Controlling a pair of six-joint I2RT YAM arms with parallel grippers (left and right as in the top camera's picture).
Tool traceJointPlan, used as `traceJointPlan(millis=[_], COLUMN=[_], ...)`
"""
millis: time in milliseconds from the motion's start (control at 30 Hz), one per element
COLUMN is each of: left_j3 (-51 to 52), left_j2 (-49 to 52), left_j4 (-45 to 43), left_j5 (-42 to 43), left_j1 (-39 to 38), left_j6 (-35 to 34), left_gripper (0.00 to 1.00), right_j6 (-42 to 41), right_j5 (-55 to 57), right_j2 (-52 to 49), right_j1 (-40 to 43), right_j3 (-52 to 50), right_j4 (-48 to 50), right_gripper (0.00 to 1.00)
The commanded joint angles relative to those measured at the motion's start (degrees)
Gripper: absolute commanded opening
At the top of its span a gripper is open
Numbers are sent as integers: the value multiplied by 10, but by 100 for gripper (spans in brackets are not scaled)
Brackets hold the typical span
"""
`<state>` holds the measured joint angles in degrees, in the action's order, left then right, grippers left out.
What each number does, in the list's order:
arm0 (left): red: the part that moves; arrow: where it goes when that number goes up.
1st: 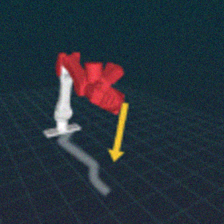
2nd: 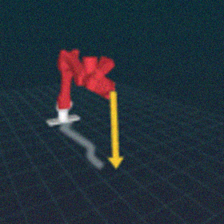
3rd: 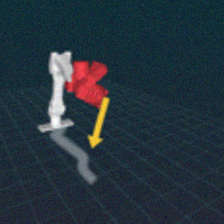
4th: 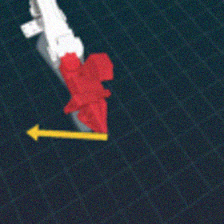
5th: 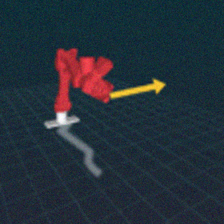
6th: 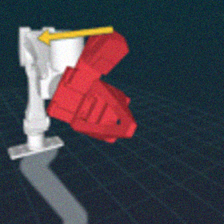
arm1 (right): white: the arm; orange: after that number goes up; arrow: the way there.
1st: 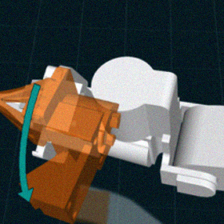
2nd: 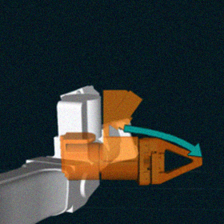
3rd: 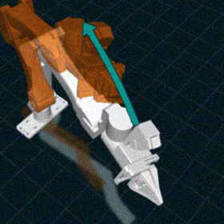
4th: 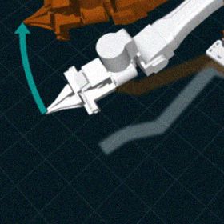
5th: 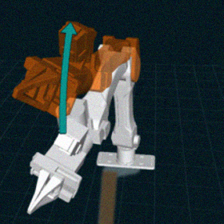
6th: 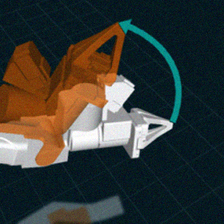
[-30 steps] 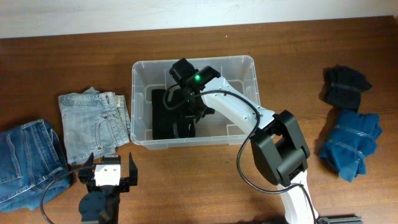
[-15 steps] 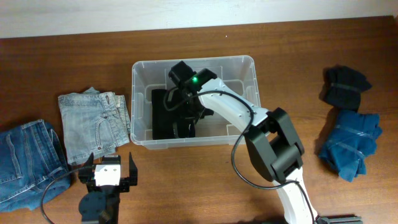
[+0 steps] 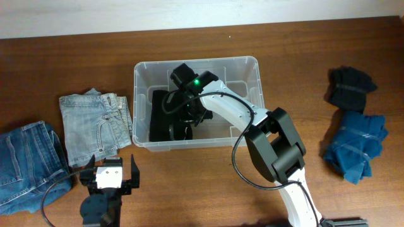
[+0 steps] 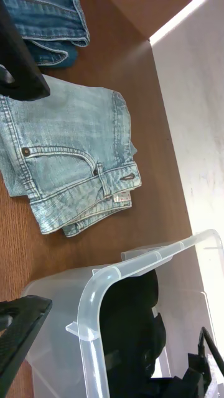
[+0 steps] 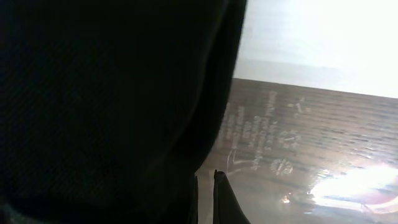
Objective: Pack container
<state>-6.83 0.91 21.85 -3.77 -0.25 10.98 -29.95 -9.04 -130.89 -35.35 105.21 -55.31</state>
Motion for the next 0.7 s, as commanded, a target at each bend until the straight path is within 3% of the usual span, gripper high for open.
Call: traceJointPlan(millis=[0, 400, 667], left_j3=[3, 3, 3], left_j2=[-2, -2, -2], left_j4=[-1, -1, -1], left_j5=[6, 6, 6], left_j1=[3, 3, 3], left_j6=[9, 9, 9], left_gripper=[99, 100, 99], right_j6=[25, 69, 73], right_j5=[-19, 70, 100], right_j2=[-4, 13, 48], right_j1=[-3, 43, 87], right_j3=[5, 54, 191], right_j4=[2, -49, -204], right_gripper=[4, 7, 4])
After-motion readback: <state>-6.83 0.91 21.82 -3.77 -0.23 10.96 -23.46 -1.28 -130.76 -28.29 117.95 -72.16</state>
